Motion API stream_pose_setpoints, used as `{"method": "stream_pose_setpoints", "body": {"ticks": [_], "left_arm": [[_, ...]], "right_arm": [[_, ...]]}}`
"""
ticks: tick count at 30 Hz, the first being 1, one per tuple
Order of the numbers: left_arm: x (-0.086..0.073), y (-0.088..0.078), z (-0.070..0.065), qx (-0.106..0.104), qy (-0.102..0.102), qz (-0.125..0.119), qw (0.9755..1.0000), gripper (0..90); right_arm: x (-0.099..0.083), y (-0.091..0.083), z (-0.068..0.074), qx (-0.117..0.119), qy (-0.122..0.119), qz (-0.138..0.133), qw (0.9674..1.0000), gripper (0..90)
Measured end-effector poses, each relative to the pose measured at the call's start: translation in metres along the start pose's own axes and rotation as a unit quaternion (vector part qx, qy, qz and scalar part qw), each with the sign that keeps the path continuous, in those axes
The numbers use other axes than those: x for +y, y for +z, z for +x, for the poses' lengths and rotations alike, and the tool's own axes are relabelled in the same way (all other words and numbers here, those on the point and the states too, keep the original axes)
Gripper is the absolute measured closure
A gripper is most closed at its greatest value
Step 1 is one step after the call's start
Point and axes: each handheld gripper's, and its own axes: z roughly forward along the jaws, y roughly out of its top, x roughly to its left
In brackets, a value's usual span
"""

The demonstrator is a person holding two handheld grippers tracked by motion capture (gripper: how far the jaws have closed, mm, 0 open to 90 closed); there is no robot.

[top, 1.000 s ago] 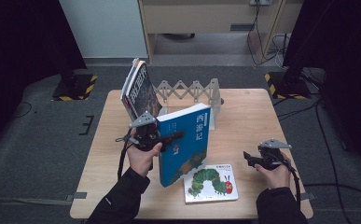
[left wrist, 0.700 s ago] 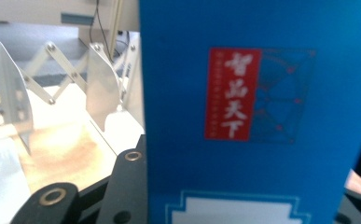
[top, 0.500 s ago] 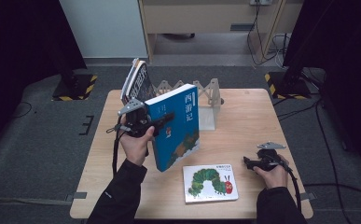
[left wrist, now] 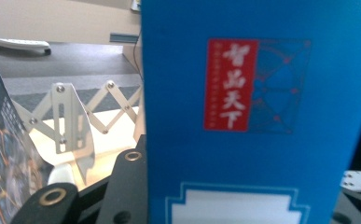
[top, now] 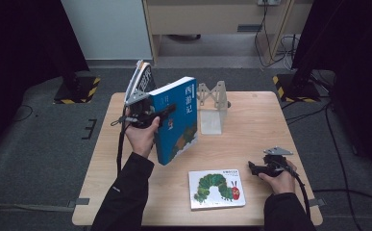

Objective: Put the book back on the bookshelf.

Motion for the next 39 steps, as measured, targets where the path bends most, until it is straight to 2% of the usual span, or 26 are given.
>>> {"method": "stream_pose_setpoints", "body": {"ticks": [5, 9, 19, 22, 26, 31, 39], "left_arm": [[0.01, 0.015, 0.002, 0.019, 0.006, 0.003, 0.9998, 61.2], [0.014, 0.027, 0.008, 0.03, -0.004, 0.005, 0.9995, 61.2], [0.018, 0.057, 0.018, 0.062, -0.004, 0.015, 0.9979, 61.2], [0.019, 0.066, 0.023, 0.068, -0.019, 0.01, 0.9975, 61.2], [0.021, 0.076, 0.027, 0.075, -0.025, 0.001, 0.9969, 61.2], [0.023, 0.089, 0.028, 0.087, -0.014, -0.005, 0.9961, 61.1], [0.016, 0.106, 0.028, 0.098, -0.014, -0.011, 0.995, 61.1]], "right_arm": [[0.0, 0.0, 0.0, 0.001, -0.001, 0.0, 1.0, 11.2], [0.0, 0.0, 0.0, 0.001, -0.002, 0.0, 1.0, 10.8], [0.0, 0.001, 0.0, 0.001, -0.003, 0.0, 1.0, 10.4], [0.0, 0.001, 0.0, 0.002, -0.003, 0.0, 1.0, 10.2], [0.0, 0.001, -0.001, 0.004, -0.003, 0.0, 1.0, 9.9], [0.001, 0.001, -0.001, 0.005, -0.003, 0.001, 1.0, 9.7], [0.001, 0.001, -0.001, 0.006, -0.003, 0.001, 1.0, 9.5]]}}
